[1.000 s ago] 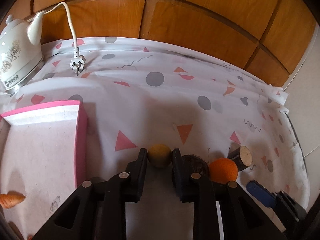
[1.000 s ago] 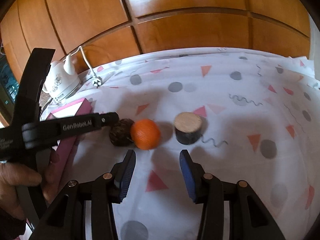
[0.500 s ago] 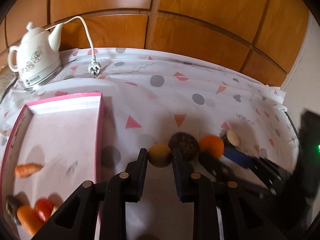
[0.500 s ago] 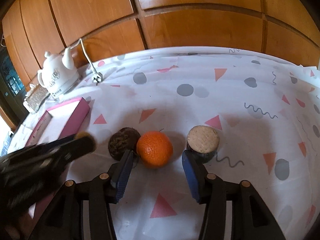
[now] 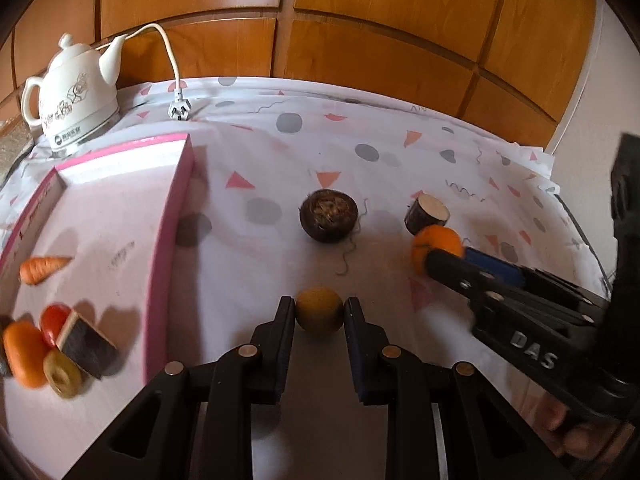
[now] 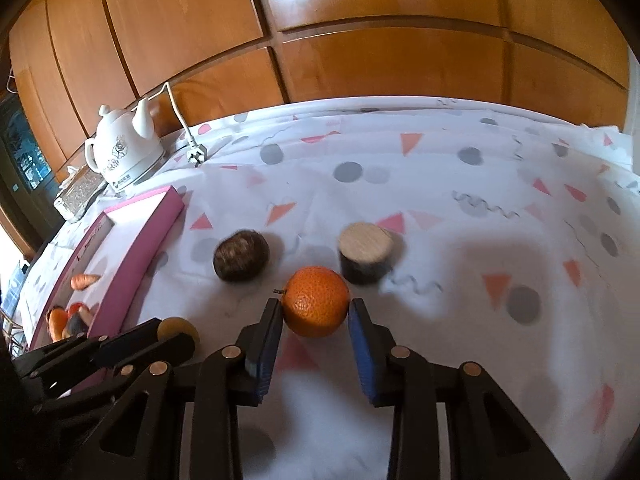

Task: Organize fruits
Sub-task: 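Grasp the small yellow fruit with the left tool while the right tool grasps the mandarin orange, then carry both held fruits over the tray and open both tools to release them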

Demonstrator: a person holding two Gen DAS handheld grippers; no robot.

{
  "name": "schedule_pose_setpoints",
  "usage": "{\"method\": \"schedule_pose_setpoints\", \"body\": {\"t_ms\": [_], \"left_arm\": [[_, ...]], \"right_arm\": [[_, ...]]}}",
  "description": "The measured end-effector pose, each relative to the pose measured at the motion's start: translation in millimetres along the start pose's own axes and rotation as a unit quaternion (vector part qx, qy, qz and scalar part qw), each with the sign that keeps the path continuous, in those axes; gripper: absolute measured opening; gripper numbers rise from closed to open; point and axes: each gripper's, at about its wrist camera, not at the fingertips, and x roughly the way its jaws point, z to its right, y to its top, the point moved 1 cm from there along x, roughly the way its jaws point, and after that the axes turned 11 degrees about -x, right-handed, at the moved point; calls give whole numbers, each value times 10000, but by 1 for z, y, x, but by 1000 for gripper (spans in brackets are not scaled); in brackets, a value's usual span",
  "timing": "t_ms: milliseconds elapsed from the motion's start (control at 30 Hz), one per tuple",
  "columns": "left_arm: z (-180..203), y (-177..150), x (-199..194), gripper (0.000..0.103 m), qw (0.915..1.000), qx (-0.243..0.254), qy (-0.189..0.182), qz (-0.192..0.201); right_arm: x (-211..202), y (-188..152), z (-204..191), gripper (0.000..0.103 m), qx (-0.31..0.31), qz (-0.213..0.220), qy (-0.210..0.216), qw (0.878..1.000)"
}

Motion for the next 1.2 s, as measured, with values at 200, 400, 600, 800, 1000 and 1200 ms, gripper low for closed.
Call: {"method": "schedule_pose_setpoints", "body": {"t_ms": [200, 400, 600, 800, 1000, 1200], "left_arm": [[4, -7, 6, 26, 9996, 135, -22, 249], [3, -10, 13, 25, 9996, 146, -5, 258], [3, -10, 14, 25, 9994, 171, 7, 285], [5, -12, 14, 25, 9993, 194, 7, 316], [5, -13, 15, 25, 9992, 195, -8, 345], [4, -13, 14, 25, 9992, 196, -13, 342]], "right_arm": [[-10, -16, 7, 34, -40, 48, -200, 9998], [-6, -13, 6, 35, -106, 145, -282, 9994], [-4, -13, 7, 35, -51, 190, -292, 9994], [0, -10, 5, 37, -36, 157, -278, 9995], [2, -11, 6, 35, 47, 176, -299, 9994], [3, -13, 8, 35, 122, 207, -292, 9993]]}}
